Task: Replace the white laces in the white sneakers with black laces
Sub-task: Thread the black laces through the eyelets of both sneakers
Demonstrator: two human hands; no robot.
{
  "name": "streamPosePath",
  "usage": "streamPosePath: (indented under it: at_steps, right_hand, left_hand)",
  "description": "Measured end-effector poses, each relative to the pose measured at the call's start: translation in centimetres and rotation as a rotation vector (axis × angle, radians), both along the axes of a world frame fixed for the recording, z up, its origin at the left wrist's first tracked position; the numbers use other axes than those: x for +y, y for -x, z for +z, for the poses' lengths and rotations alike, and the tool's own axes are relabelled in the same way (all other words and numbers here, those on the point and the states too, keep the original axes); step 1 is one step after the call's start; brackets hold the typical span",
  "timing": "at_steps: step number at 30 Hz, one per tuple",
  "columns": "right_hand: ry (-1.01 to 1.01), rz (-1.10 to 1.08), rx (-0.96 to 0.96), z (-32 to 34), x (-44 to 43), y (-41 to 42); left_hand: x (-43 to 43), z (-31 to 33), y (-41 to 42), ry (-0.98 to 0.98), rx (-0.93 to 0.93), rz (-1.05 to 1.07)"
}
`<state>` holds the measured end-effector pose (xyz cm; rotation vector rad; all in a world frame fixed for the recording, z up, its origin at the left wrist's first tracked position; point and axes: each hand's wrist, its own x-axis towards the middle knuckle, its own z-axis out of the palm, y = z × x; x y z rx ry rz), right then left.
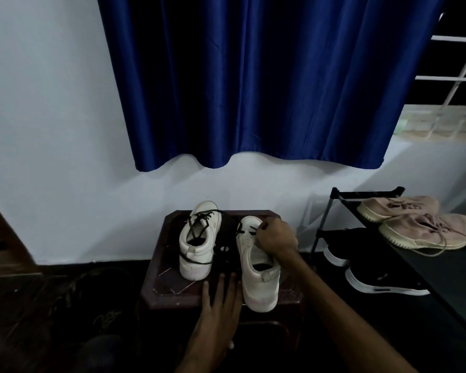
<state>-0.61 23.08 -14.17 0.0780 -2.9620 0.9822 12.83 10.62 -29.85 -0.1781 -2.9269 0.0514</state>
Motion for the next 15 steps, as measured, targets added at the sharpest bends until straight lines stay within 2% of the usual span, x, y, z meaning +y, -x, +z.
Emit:
streamPosePath:
  at_steps: [1,4,7,12,15]
  right_hand:
    - [0.008,-0.005,-0.002,0.1,-0.1,0.0]
    - [0.012,-0.01,-0.027,0.2,0.0,0.0]
    - [0.029,0.009,-0.058,0.0,0.5,-0.2]
    - [0.06,0.007,-0.084,-1.1,2.2,-1.9]
    - [0.052,0.005,-0.081,-1.5,3.5,-3.5]
  left_hand:
    - [0.0,0.0,0.0,0.072,0.017,-0.004]
    - [0.2,-0.4,0.7,-0.004,0.065,0.05]
    - [0.7,-1.2,-0.4,0.192,0.244,0.032]
    - [3.0,-2.3,-3.1,0.149,0.535,-0.033]
    - [3.5,-2.1,-4.2,0.155,0.562,-0.05]
